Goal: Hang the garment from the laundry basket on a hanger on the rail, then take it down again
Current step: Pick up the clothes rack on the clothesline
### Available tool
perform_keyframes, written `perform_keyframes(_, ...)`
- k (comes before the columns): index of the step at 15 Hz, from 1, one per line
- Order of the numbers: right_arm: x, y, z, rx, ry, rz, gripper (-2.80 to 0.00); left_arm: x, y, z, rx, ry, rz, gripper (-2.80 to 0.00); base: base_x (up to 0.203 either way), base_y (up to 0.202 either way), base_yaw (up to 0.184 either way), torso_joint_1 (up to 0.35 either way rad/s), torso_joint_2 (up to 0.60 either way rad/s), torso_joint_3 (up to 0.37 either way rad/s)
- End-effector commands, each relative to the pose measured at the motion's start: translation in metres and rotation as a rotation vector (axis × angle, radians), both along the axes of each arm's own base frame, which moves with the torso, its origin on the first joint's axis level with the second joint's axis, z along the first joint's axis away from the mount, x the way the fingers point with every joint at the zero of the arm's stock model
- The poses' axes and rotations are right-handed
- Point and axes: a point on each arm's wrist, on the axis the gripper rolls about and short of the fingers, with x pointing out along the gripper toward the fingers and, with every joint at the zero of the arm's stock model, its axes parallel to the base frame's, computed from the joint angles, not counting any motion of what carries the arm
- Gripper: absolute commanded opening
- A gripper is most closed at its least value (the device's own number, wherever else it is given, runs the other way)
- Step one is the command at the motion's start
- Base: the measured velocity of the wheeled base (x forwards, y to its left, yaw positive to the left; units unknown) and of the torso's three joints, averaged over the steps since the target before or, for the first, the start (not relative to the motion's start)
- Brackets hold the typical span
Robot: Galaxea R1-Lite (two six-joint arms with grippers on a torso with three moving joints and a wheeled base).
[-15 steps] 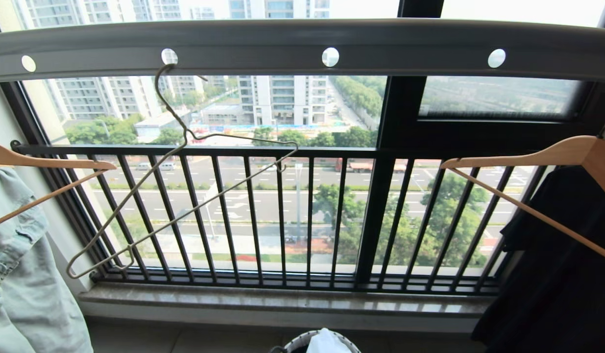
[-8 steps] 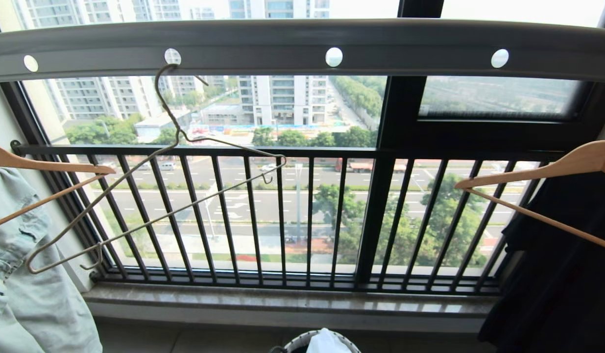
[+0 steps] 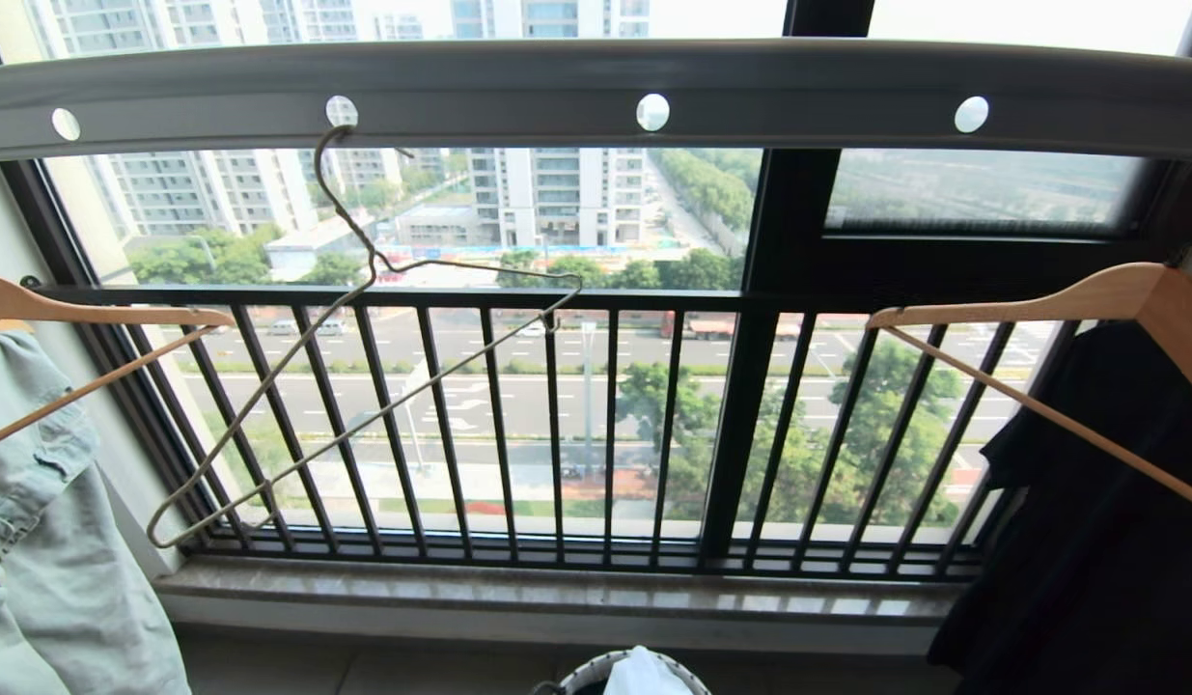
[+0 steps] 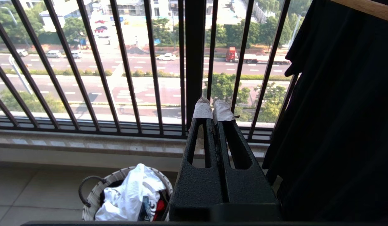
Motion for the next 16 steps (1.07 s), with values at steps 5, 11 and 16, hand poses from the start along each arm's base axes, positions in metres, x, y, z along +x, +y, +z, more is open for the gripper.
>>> perform_keyframes(5, 0.000, 0.000, 0.000, 0.000, 0.000, -0.001, -2.80, 0.000, 0.000, 0.000, 0.000, -0.001, 0.001, -2.80, 0.000, 0.000, 0.000, 0.000, 0.00, 0.000)
perform_keyframes(11, 0.000, 0.000, 0.000, 0.000, 0.000, 0.000, -2.80, 0.000, 0.000, 0.000, -0.005, -0.001, 0.001, -2.80, 0.000, 0.000, 0.000, 0.000, 0.00, 0.000)
perform_keyframes(16, 0.000, 0.000, 0.000, 0.000, 0.000, 0.000, -2.80, -0.006, 0.000, 0.022, -0.005, -0.061, 0.002, -2.80, 0.000, 0.000, 0.000, 0.000, 0.00, 0.000)
